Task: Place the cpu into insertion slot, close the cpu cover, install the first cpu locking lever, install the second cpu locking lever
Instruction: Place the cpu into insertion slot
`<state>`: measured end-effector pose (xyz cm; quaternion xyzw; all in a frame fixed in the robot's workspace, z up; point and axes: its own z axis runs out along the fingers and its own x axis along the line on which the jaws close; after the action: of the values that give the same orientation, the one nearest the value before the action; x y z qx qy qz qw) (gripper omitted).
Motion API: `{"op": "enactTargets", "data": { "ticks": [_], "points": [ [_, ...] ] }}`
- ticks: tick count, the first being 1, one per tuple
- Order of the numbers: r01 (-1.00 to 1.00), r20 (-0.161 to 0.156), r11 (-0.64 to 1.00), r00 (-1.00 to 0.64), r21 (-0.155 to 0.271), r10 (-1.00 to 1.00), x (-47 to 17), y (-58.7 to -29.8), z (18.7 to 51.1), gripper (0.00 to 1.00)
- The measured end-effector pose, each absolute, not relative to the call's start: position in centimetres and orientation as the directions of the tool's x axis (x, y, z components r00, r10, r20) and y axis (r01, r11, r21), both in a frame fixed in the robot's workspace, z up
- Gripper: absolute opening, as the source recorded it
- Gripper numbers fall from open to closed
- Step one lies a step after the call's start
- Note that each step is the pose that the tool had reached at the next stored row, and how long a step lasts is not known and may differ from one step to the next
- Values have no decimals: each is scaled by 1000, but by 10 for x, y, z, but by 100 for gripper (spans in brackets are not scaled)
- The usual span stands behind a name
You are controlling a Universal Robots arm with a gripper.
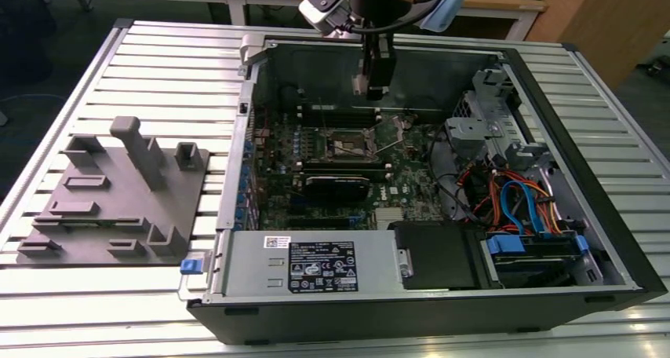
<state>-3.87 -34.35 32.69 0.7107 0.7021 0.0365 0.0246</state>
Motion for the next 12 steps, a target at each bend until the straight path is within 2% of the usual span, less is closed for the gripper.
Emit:
{"op": "enactTargets", "data": {
  "ticks": [12],
  "points": [
    [996, 17, -13, 11, 86, 1000, -39, -344, 324, 54]
  ]
}}
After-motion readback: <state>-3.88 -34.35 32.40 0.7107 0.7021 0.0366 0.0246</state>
